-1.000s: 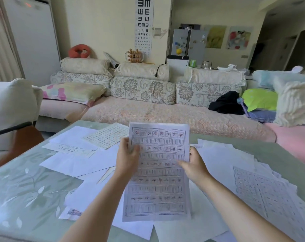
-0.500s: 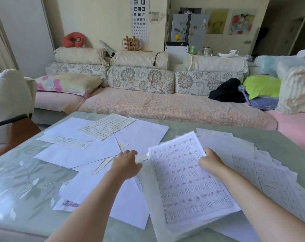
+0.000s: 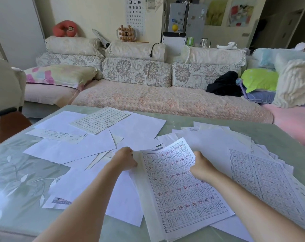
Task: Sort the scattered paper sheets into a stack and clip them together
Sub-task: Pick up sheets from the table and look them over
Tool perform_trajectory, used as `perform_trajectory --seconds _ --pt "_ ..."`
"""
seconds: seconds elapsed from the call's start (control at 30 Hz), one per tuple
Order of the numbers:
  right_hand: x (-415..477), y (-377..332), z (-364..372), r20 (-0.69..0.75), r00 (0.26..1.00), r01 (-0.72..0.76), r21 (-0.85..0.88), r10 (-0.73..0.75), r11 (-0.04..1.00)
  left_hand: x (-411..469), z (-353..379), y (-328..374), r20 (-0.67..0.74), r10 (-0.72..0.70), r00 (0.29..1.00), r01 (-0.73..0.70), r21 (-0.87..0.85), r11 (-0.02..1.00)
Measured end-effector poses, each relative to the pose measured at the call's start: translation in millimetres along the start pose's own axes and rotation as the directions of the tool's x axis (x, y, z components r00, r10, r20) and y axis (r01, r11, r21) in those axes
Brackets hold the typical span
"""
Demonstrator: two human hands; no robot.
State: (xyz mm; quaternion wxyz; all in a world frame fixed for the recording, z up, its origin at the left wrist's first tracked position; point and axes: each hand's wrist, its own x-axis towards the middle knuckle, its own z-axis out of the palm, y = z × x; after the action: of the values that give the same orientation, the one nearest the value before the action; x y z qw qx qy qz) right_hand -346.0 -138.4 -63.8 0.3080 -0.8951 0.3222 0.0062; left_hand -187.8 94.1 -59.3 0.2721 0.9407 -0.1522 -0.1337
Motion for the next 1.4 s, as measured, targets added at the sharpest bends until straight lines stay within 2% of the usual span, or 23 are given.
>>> perform_trajectory --seconds 0.07,0.1,0.13,0.2,0.23,0.3,0.37,0.43,0.5,0.57,0.67,0.8,0.9,1.03,1.1,1.27,1.4 --pt "-1 -1 -2 -0.025 1.0 -0.001 0.046 0.002 0.999 5 0 0 -0.121 -0.055 0.991 0.016 -0.306 0.952" --pt "-2 -1 -2 -0.039 0.999 0.001 0.09 0.003 0.996 5 -1 2 -0.149 -0.106 0.983 0.023 -0.472 0.881" --pt "-3 -3 -2 -0.053 0.999 0.007 0.137 0.0 0.991 6 0 2 -0.146 -0.149 0.978 0.027 -0.619 0.785" --pt "-6 -7 2 -0.065 0.998 0.019 0.22 -0.005 0.975 4 2 4 -0.004 -0.17 0.986 0.104 -0.773 0.626" --pt "-7 -10 5 -0.058 0.998 0.022 0.25 -0.008 0.968 3 4 3 0.094 -0.142 0.985 0.161 -0.787 0.596" --pt "-9 -13 13 -0.026 0.999 0.031 0.282 -0.024 0.959 -3 7 -1 0.202 -0.081 0.976 0.206 -0.743 0.637" --pt "-10 -16 20 -0.007 0.998 0.059 0.264 -0.059 0.963 -3 9 -5 0.157 -0.086 0.984 0.171 -0.68 0.713" --pt "-10 -18 20 -0.035 0.994 0.104 0.226 -0.099 0.969 -6 3 -1 0.06 -0.108 0.992 0.121 -0.67 0.732" --pt "-10 -20 14 -0.076 0.993 0.101 0.211 -0.087 0.972 -9 -7 4 -0.016 -0.06 0.998 0.029 -0.725 0.688" --pt "-12 -21 5 -0.052 0.997 0.079 0.336 -0.065 0.939 -16 -19 10 -0.069 0.015 0.998 -0.063 -0.78 0.622" --pt "-14 -22 -8 -0.012 0.991 0.117 0.532 -0.131 0.838 -29 -36 21 -0.145 0.087 0.986 -0.169 -0.85 0.498" --pt "-26 -39 -25 -0.193 0.947 0.321 0.61 -0.257 0.725 -52 -58 43 -0.327 0.119 0.937 -0.348 -0.865 0.362" --pt "-36 -48 -36 -0.372 0.89 0.45 0.631 -0.263 0.632 -70 -69 61 -0.446 0.179 0.877 -0.48 -0.814 0.327" --pt "-53 -50 -49 -0.521 0.809 0.575 0.604 -0.273 0.552 -82 -68 77 -0.52 0.234 0.822 -0.569 -0.726 0.385" --pt "-60 -47 -53 -0.548 0.784 0.607 0.58 -0.292 0.543 -86 -63 83 -0.538 0.225 0.812 -0.58 -0.705 0.409" --pt "-57 -27 -52 -0.42 0.853 0.518 0.601 -0.31 0.609 -87 -37 76 -0.505 0.227 0.833 -0.548 -0.692 0.47" --pt "-45 -23 -49 -0.454 0.865 0.484 0.646 -0.213 0.59 -77 -22 67 -0.504 0.227 0.833 -0.546 -0.687 0.479"
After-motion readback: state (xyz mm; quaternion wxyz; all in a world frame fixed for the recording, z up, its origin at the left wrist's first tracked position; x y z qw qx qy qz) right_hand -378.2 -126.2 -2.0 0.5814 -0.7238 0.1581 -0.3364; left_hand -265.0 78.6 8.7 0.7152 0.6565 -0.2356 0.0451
